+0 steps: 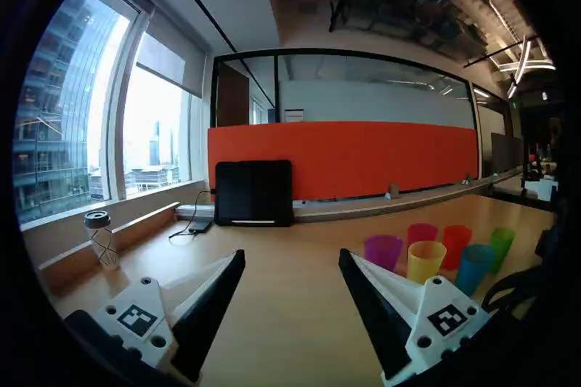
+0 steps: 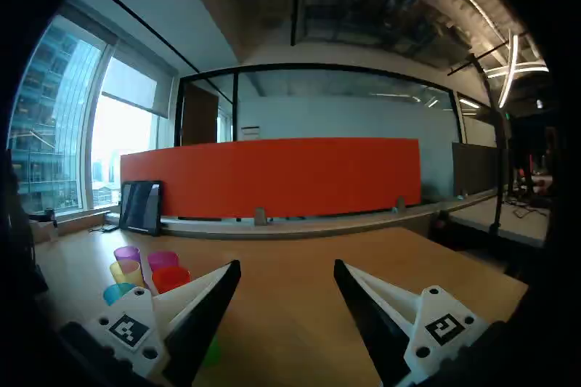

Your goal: Pour water

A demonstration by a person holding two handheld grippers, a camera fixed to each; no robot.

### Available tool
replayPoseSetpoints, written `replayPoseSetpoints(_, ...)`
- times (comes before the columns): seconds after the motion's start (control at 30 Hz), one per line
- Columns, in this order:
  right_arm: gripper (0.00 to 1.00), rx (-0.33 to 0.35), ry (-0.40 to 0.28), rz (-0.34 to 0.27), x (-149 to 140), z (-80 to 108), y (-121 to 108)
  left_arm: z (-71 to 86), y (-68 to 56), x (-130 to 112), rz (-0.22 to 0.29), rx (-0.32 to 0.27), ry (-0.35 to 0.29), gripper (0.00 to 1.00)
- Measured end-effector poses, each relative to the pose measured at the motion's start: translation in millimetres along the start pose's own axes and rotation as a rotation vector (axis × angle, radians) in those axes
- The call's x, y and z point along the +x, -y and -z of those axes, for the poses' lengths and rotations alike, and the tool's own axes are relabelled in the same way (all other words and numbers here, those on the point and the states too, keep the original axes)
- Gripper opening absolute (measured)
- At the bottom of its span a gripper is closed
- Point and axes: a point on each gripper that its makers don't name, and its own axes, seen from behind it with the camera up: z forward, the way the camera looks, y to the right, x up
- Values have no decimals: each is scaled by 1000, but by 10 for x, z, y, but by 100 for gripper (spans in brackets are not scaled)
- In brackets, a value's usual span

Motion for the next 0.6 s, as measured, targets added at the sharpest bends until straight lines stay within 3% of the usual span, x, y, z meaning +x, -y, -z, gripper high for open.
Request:
replayPoseSetpoints(0.3, 100, 55, 31, 18, 520, -33, -8, -114, -109, 362, 13, -38, 29, 96)
replayPoseSetpoints(0.6, 99, 99, 15, 40, 1099, -81, 9, -194, -305, 958, 34, -121, 32, 96)
